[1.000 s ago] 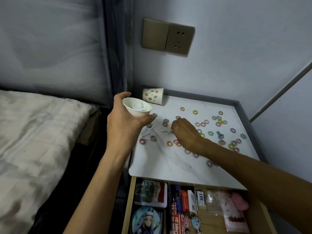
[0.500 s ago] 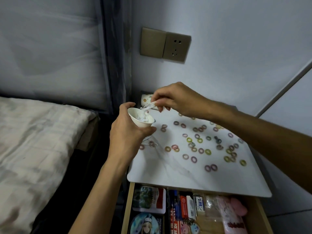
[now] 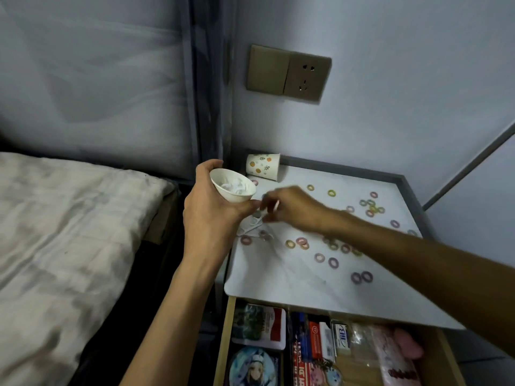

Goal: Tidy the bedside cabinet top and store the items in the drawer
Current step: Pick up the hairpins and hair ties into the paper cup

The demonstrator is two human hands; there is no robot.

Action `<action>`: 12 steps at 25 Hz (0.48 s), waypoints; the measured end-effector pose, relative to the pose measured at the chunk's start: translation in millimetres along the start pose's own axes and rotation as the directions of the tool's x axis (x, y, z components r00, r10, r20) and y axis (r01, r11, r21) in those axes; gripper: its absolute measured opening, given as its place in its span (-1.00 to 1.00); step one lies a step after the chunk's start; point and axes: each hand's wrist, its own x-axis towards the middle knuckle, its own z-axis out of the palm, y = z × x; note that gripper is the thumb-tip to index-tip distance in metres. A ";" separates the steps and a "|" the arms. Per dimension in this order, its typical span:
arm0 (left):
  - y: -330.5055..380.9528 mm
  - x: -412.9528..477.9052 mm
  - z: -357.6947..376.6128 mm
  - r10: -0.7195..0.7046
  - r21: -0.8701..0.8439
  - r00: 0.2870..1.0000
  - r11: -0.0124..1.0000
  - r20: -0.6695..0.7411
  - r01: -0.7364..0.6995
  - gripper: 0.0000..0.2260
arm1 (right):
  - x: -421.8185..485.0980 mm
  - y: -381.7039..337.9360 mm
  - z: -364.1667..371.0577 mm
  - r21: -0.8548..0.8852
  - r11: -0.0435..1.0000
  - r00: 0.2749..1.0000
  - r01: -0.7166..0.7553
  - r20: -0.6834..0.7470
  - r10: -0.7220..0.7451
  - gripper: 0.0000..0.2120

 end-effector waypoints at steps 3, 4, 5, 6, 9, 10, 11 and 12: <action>-3.1 1.5 -3.7 -0.003 0.003 1.000 1.000 -0.014 0.003 -0.27 | -5.9 17.7 43.6 -0.070 0.997 0.997 -0.031 0.073 0.037 -0.77; -3.3 1.8 -4.0 -0.006 0.006 1.000 1.000 -0.014 0.006 -0.27 | -6.0 19.7 49.4 -0.048 0.998 0.998 -0.031 0.047 0.034 -0.81; -3.3 1.9 -4.3 -0.008 0.012 1.000 1.000 -0.014 0.009 -0.27 | -5.9 20.2 52.0 -0.029 0.999 0.999 -0.035 0.033 0.036 -0.85; -3.8 2.1 -4.6 -0.010 0.017 1.000 1.000 -0.016 0.010 -0.27 | -5.4 20.9 53.1 -0.010 0.999 0.999 -0.043 0.026 0.043 -0.88; -3.8 2.8 -4.6 -0.016 0.012 1.000 1.000 -0.017 0.016 -0.26 | -5.6 27.4 49.4 0.004 0.998 0.998 -0.060 0.000 0.060 -0.92; -3.9 3.0 -4.8 -0.017 0.008 1.000 1.000 -0.015 0.017 -0.26 | -6.1 31.3 46.4 -0.002 0.998 0.997 -0.069 -0.016 0.069 -0.93; -3.5 2.7 -5.4 -0.016 0.007 1.000 1.000 -0.014 0.016 -0.27 | -6.6 35.6 42.3 -0.004 0.996 0.996 -0.085 -0.027 0.085 -0.93; -3.4 2.5 -5.7 -0.014 0.009 1.000 1.000 -0.014 0.014 -0.27 | -7.1 39.7 37.4 -0.007 0.994 0.994 -0.105 -0.030 0.105 -0.91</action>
